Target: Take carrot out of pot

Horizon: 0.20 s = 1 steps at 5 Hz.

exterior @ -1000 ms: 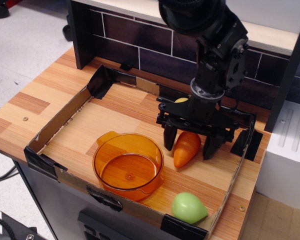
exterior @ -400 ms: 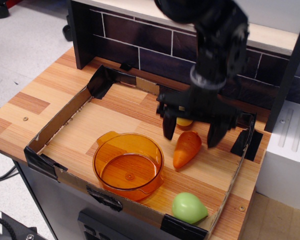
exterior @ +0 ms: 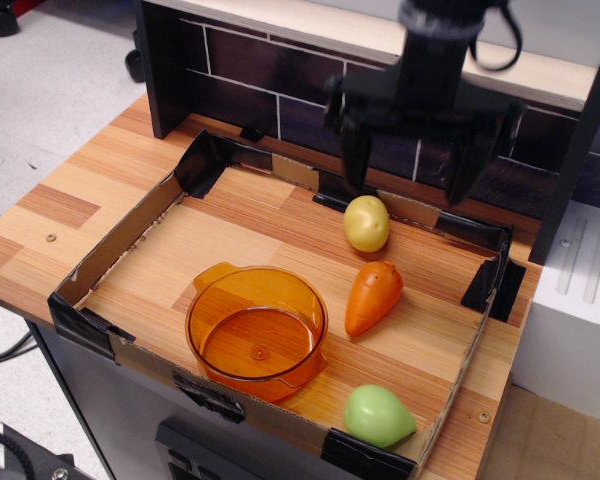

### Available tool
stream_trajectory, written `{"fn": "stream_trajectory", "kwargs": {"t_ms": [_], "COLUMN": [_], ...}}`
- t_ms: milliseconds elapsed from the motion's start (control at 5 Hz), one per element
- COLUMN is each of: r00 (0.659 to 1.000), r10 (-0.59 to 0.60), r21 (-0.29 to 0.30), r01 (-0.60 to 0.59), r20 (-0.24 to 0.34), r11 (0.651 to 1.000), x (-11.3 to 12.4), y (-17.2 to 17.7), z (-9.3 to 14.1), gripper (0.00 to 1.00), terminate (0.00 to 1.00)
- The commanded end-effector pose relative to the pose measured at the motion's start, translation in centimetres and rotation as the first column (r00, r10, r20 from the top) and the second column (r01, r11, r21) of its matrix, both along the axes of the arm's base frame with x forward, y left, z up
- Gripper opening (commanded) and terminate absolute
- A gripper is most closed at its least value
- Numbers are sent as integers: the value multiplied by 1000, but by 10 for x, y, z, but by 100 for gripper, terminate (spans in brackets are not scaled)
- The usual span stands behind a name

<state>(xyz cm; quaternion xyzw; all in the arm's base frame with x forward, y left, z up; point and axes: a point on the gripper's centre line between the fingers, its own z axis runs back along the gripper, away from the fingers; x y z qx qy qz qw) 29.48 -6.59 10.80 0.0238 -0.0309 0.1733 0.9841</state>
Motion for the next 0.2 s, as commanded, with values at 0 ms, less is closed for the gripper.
{"fn": "stream_trajectory", "kwargs": {"t_ms": [0], "r00": [998], "r10": [2], "r21": [-16], "r01": [-1], "r20": [61], "r11": [1000], "x": [1], "y": [5], "z": [20], "gripper": [100], "terminate": [100]}}
